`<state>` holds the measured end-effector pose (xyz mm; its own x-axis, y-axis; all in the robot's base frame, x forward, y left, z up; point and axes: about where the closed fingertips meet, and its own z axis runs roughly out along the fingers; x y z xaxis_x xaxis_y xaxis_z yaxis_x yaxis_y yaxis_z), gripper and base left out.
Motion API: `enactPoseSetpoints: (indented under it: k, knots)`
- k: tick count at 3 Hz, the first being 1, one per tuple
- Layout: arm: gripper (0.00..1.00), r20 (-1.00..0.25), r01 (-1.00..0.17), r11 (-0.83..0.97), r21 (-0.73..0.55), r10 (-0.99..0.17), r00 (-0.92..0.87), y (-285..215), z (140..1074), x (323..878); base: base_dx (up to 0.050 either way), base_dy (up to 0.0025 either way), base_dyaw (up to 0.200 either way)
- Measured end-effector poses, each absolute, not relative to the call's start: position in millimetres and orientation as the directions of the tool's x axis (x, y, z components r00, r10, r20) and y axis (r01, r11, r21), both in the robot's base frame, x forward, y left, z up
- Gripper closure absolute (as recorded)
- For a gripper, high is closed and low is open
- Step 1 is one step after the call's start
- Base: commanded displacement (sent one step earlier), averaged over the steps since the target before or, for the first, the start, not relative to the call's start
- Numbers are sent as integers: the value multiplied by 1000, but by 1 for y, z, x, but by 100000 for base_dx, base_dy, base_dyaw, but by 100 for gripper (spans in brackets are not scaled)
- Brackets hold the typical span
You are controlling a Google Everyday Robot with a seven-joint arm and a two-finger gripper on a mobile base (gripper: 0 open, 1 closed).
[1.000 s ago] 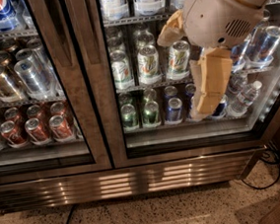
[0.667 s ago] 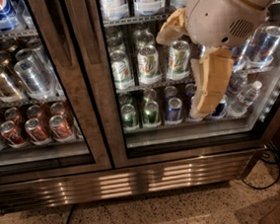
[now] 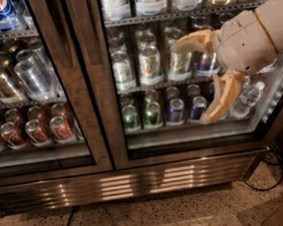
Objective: Open right fridge door
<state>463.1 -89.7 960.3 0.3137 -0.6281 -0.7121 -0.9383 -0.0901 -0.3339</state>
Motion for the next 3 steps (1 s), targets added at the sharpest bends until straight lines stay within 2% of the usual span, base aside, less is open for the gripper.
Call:
enactPoseSetpoints:
  k: [1,3]
  knots:
    - [0,-814,-920,-107,-377,-435,384,-86,975,455,0,0,0]
    - [0,-829,-920,-103,-379,-405,387,-81,981,454,0,0,0]
